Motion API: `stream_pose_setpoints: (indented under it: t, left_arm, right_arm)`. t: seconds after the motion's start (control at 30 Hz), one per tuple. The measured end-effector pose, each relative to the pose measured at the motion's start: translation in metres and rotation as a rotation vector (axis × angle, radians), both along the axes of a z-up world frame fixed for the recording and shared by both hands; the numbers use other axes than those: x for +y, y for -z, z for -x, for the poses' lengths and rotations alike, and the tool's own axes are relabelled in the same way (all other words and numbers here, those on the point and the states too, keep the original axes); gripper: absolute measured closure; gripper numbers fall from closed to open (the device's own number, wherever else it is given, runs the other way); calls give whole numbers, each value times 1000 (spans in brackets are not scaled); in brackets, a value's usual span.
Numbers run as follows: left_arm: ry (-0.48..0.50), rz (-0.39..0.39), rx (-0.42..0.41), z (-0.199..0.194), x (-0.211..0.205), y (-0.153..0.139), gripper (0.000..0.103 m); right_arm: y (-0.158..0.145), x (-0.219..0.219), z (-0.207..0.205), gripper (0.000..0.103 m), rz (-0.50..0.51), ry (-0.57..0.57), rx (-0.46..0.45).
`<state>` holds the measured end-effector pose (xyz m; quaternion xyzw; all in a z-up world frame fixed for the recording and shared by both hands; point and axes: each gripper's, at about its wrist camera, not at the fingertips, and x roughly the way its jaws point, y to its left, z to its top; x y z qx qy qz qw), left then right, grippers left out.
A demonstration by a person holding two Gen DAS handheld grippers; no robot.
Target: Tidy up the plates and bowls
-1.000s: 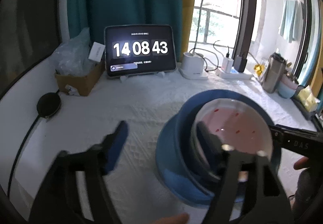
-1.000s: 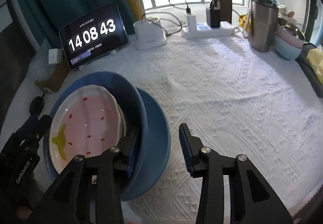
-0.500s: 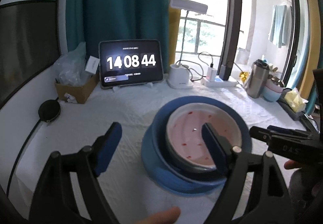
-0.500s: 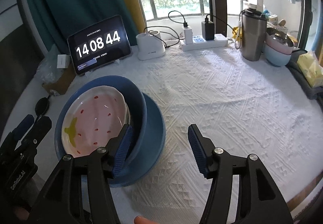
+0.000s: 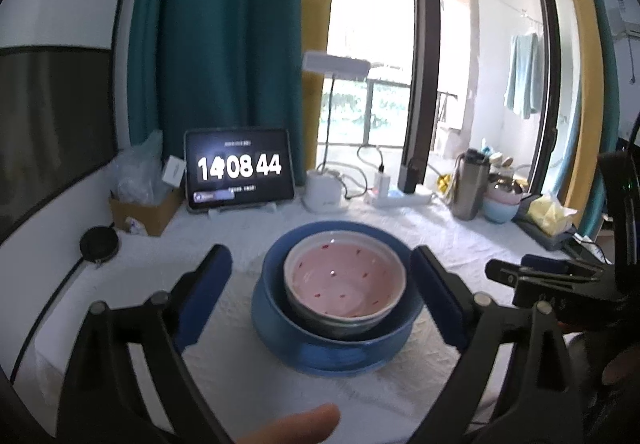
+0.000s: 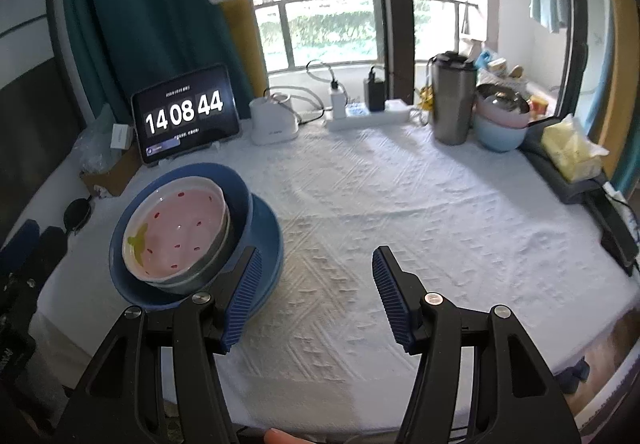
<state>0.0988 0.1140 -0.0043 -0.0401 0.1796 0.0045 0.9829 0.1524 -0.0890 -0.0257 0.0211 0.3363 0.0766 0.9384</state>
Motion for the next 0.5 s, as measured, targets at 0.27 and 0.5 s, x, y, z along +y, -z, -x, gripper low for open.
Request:
stream_pose_setpoints:
  t: [0.27,0.5]
  left_arm:
    - [-4,36,-54,28,-8,-19,11]
    - [24,15,-85,49,-20,-33,11]
  right_arm:
    - [-24,-15,35,42,35,24,-101]
    - [-40,-28,62,42,36,43,-168]
